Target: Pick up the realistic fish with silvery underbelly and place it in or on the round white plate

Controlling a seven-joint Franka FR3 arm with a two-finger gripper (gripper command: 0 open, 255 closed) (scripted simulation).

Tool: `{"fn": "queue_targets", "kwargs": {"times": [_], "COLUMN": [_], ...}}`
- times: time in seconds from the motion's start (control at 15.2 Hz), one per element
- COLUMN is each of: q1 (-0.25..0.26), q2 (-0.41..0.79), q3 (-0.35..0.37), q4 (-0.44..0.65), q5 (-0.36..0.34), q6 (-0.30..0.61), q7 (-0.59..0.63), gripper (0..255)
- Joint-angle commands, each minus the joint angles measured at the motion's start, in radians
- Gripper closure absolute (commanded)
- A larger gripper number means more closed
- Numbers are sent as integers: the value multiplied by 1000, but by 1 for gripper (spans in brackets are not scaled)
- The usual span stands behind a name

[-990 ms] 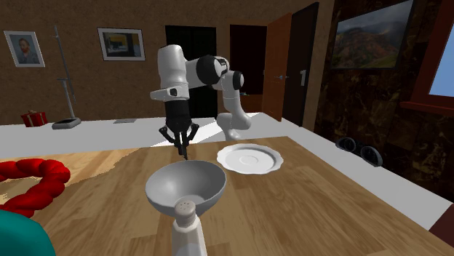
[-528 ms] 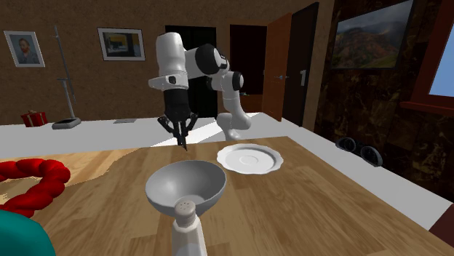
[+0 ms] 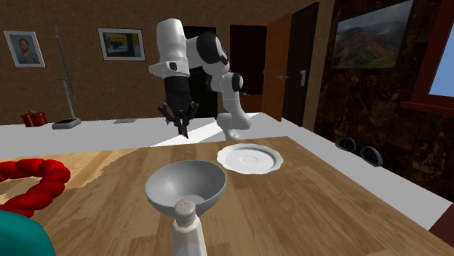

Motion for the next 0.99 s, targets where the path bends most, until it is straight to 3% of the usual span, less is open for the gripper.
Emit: {"fn": "queue_targets", "kwargs": {"times": [0.0,0.46,0.92], "q1": [23,129,236], "q2": [-10,-66,-63], "q3": [9,56,107], "q4": [-12,-108,-120], "q5": [-10,-54,-110], "q6": [7,74,110], "q7": [32,176,333], "gripper": [255,255,255]}}
